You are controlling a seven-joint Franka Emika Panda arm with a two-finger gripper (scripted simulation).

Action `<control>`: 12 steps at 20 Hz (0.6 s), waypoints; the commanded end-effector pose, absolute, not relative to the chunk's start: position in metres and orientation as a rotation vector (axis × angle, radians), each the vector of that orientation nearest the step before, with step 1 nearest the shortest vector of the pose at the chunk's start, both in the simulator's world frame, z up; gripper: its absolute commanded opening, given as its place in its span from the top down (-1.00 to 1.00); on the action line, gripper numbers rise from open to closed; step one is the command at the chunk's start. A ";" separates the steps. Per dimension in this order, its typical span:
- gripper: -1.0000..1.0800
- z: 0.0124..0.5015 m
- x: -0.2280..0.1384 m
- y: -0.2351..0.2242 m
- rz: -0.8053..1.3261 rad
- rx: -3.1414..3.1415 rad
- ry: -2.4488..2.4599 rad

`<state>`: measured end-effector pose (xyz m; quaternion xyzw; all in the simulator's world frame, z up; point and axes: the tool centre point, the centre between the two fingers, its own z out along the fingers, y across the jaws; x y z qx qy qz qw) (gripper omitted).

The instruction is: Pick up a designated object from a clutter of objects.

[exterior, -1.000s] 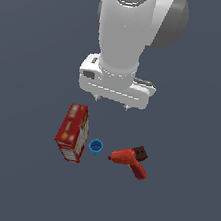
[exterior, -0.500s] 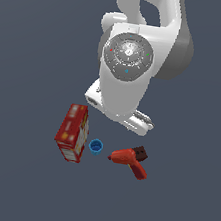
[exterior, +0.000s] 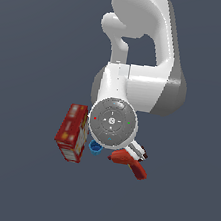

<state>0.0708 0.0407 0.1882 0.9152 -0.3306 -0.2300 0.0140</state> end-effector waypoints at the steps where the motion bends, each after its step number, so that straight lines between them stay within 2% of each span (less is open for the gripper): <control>1: -1.00 0.175 0.076 0.044 -0.777 2.801 -1.113; 12: -1.00 0.117 0.093 0.053 -1.019 2.561 -1.444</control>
